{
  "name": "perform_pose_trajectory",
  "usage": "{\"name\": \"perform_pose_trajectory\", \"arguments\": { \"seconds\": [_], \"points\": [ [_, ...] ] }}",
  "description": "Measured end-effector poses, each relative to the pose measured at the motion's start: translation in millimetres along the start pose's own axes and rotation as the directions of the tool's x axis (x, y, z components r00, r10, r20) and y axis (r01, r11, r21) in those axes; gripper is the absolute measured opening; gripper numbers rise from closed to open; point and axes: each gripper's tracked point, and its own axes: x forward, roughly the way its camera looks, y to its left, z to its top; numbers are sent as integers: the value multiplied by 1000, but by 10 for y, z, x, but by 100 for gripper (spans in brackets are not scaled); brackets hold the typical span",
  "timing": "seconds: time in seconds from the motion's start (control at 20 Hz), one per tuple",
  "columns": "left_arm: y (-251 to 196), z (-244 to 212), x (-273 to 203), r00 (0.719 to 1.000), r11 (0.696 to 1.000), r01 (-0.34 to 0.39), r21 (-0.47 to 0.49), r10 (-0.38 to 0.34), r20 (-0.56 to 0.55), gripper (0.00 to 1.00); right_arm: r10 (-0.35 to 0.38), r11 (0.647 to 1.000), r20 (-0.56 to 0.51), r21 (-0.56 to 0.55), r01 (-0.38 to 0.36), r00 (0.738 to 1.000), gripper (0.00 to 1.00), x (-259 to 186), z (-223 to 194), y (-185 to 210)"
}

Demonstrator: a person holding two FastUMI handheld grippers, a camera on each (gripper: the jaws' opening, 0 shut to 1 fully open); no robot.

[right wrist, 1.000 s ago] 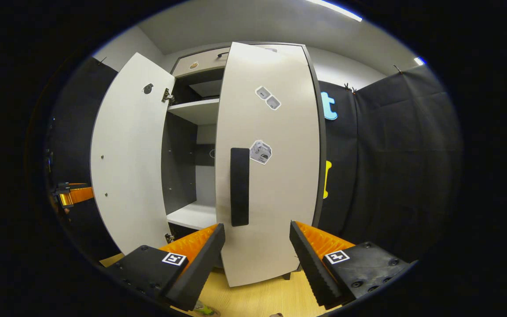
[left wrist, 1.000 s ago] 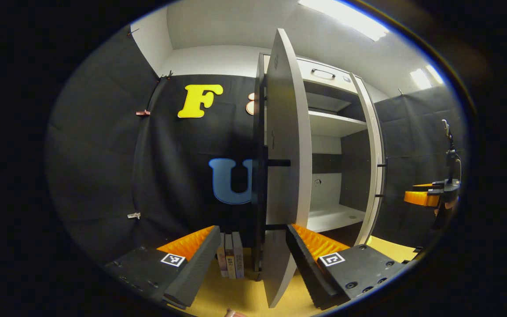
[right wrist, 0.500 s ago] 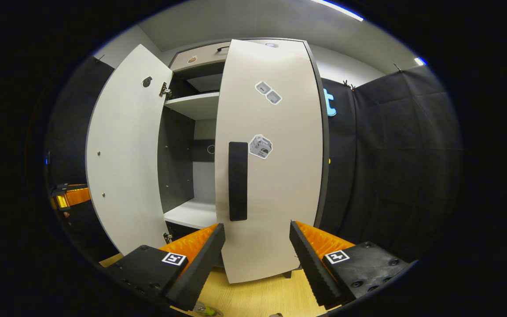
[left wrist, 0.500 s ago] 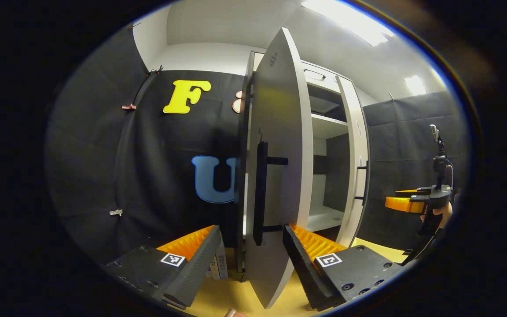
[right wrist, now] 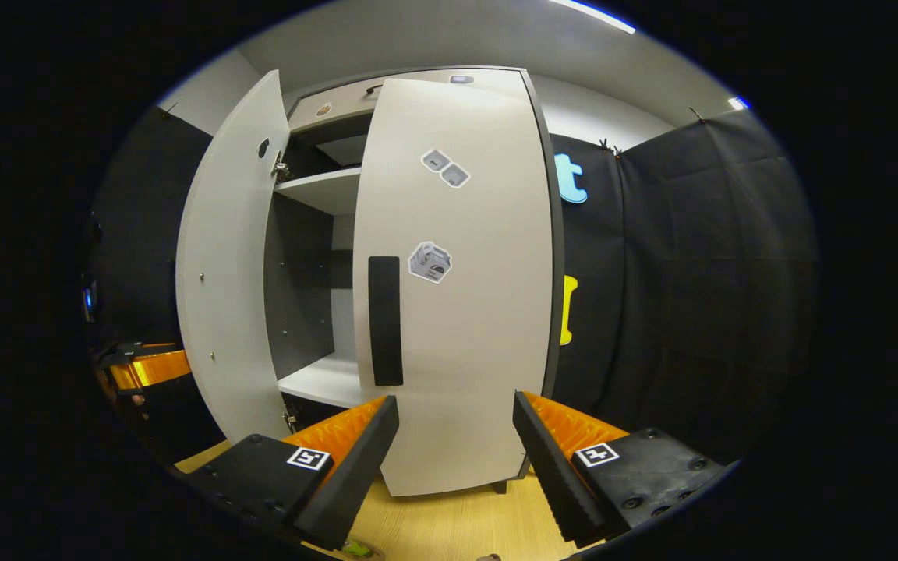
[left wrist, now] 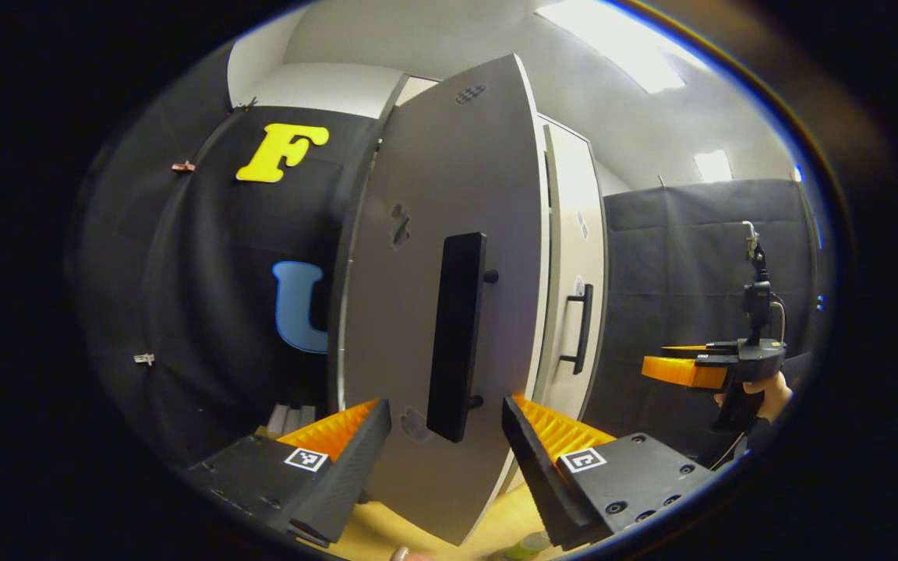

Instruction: Grasp the bottle in the cabinet with the left hand and place it on the coaster, then close the right door with the right hand and the left door with the left hand.

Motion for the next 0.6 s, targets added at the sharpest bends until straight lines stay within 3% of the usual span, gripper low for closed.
{"name": "perform_pose_trajectory", "arguments": {
  "seconds": [0.1, 0.3, 0.6],
  "points": [
    [-201, -60, 200, 999, 999, 43, 12, -43, -16, 94, -9, 1000, -2, -2, 9, 1000, 98, -20, 6, -99],
    [-416, 10, 362, 998, 997, 63, 39, -63, -1, 95, -21, 1000, 5, 13, 21, 1000, 98, -97, 39, -294],
    [-519, -5, 378, 1000, 999, 29, 40, -29, -5, 95, 2, 1000, 0, 29, -2, 1000, 98, -132, 31, -411]
  ]
}}
